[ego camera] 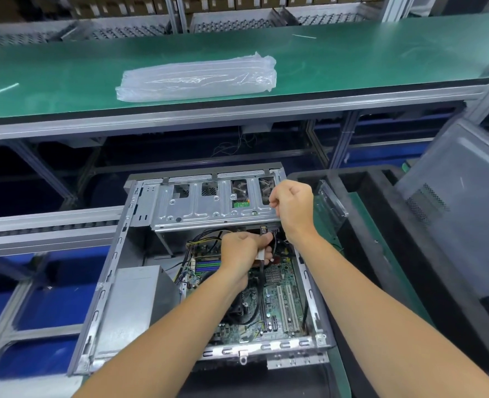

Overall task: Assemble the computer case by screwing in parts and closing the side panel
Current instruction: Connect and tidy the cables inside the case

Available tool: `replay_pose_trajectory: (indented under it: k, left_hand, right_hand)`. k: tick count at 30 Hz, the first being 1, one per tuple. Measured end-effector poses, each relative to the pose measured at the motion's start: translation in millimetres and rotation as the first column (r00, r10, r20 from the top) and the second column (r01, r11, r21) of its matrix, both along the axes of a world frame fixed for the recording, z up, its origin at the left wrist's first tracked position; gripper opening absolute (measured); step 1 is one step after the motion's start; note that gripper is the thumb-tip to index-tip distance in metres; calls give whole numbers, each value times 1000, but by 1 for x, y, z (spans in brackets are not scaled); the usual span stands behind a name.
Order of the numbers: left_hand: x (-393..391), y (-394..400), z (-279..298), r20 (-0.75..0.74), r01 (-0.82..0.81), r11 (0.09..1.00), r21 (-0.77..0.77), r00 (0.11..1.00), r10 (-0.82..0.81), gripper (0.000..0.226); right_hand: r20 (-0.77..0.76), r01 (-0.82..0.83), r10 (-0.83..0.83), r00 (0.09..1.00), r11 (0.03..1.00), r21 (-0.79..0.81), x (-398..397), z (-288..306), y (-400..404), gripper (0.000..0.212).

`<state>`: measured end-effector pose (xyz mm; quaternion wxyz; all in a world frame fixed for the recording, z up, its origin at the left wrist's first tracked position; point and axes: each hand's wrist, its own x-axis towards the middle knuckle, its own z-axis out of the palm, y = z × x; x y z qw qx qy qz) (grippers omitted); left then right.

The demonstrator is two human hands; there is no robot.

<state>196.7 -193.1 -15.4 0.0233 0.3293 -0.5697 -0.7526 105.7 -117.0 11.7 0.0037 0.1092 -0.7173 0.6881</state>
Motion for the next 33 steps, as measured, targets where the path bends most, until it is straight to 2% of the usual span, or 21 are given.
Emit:
replay_pose_trajectory:
  k: [4,15,25,33]
  left_hand:
    - [0,5,-2,12,-62,998,33,998,62,17]
    - [-3,4,0,33,-49,995,92,998,46,19]
    - [-4,3,2,5,-25,994,106,1000,24,13]
    - [-3,-1,3,39,24,992,127,999,-29,14]
  right_hand:
    - [-16,-9,9,1000,1000,20,1,1,-1,24]
    - [-36,-10,12,999,998,56,0,-2,0,39]
    - [-71,5,2,997,995,95,0,0,0,35]
    - [-70,11,-4,998,994,105,2,0,-2,28]
